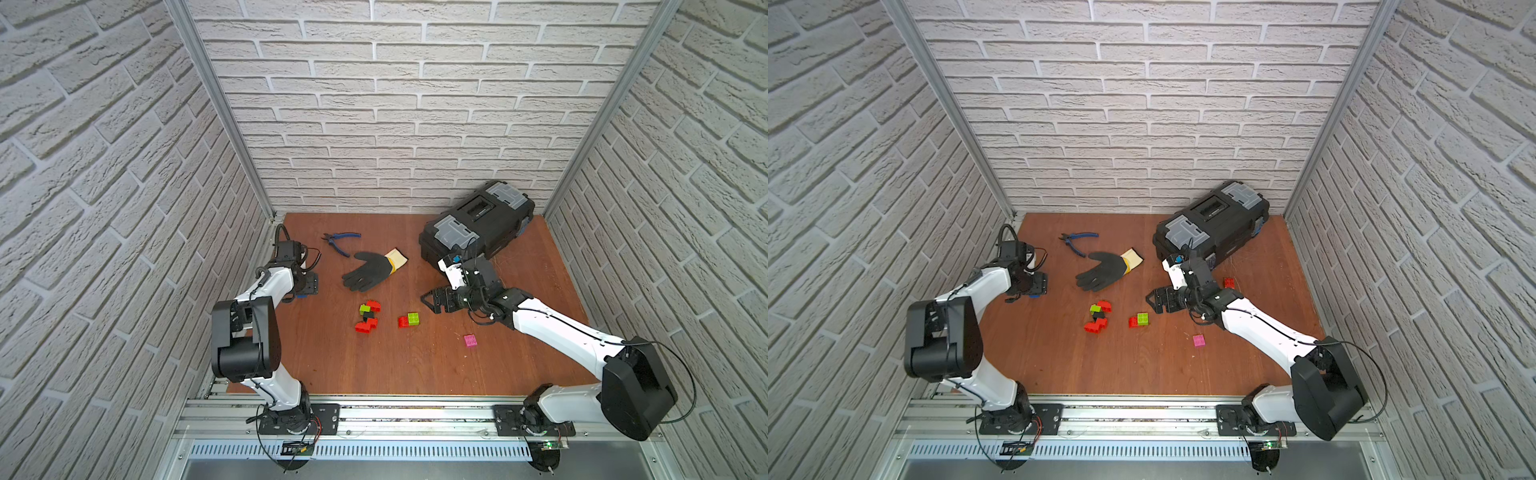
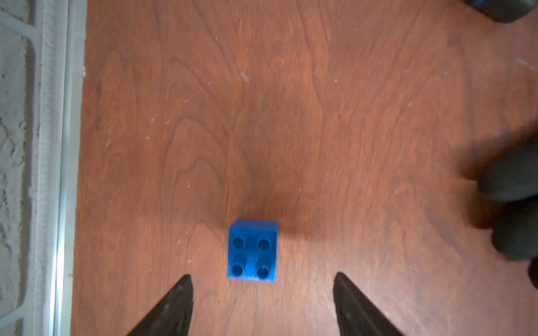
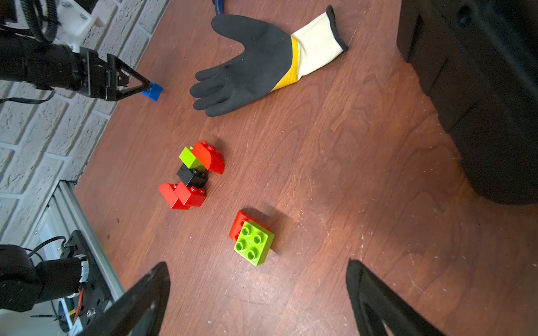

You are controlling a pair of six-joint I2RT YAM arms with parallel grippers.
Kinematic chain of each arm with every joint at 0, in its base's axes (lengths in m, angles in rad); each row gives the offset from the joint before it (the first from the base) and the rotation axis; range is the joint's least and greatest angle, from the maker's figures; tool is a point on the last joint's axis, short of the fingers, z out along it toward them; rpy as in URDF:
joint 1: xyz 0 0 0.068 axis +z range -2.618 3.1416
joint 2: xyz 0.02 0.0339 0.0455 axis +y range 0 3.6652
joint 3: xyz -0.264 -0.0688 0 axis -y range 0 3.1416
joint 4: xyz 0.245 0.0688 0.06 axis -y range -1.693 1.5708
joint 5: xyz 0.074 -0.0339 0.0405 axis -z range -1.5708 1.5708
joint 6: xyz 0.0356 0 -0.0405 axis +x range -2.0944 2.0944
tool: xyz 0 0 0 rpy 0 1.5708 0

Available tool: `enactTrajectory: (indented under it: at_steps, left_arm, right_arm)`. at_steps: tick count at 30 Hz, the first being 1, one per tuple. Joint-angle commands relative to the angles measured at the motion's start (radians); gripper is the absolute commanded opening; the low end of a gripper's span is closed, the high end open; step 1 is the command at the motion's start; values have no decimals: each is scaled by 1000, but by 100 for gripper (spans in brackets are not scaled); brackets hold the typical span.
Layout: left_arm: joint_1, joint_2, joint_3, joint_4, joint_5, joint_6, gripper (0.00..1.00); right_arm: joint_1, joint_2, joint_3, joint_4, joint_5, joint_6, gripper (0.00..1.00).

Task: Assemble the letter s with lego
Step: Pick up the lego brick from the center of the board.

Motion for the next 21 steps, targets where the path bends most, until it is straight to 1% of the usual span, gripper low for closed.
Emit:
enactTrajectory:
  at_steps: [1, 4, 13, 21]
  left_arm:
    - [8, 34, 39, 25, -1, 22, 71]
    - [7, 58, 52, 17, -2, 31, 68]
    - [17, 106, 67, 6, 0, 34, 53]
    - [29, 132, 72, 1, 4, 36, 46]
  right_arm:
    - [-10, -22, -23, 105, -81, 14, 100]
    - [-14, -18, -23, 108, -94, 12, 100]
    - [-13, 29, -25, 134, -147, 30, 100]
    - [-14, 55, -24, 134, -153, 31, 100]
